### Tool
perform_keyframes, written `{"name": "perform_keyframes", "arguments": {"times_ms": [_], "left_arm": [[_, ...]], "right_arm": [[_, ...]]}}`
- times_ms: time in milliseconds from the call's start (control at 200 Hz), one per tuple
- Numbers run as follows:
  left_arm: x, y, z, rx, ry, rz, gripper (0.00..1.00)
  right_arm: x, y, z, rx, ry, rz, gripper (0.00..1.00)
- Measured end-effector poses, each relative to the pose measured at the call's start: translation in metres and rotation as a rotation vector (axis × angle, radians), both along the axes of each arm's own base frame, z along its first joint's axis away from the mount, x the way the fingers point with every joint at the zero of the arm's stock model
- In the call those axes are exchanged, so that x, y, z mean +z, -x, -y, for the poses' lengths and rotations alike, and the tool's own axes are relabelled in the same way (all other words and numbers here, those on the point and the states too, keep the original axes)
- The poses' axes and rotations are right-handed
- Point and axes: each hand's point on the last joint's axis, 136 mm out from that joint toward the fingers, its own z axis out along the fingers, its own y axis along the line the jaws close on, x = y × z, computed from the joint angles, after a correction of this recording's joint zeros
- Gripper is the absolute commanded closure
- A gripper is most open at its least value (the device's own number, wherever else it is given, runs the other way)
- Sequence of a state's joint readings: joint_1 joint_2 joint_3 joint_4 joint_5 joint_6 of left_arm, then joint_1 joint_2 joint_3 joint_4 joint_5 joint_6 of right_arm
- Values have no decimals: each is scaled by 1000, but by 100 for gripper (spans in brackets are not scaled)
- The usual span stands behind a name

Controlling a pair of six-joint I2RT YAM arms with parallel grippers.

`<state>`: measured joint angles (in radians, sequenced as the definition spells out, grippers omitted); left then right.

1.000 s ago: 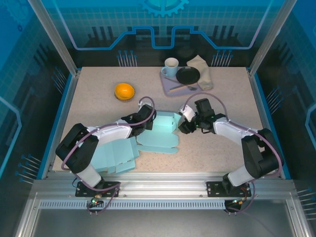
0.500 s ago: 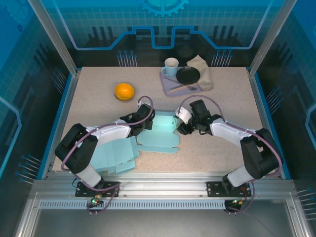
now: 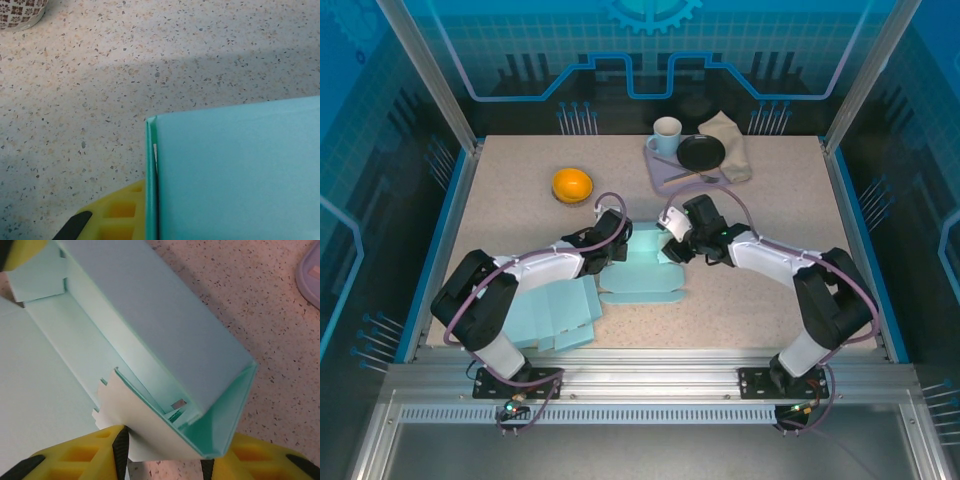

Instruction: Fold the paper box

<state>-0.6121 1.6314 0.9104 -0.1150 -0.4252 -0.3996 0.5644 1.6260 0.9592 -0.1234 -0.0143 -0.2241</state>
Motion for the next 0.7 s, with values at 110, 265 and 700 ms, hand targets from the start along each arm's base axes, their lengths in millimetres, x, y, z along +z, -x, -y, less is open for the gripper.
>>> {"name": "perform_keyframes", "arguments": {"times_ms": [110, 265, 700], "left_arm": [[-2, 2, -2, 13, 5, -13, 92], [-3, 3, -1, 23, 23, -21, 92], [-2, -2, 1, 103, 56, -35, 93]], "right_arm": [[-7, -6, -6, -69, 2, 9, 59], [-13, -23, -8, -175, 0, 43, 71], [-10, -54, 5, -590, 131, 109, 90]]}}
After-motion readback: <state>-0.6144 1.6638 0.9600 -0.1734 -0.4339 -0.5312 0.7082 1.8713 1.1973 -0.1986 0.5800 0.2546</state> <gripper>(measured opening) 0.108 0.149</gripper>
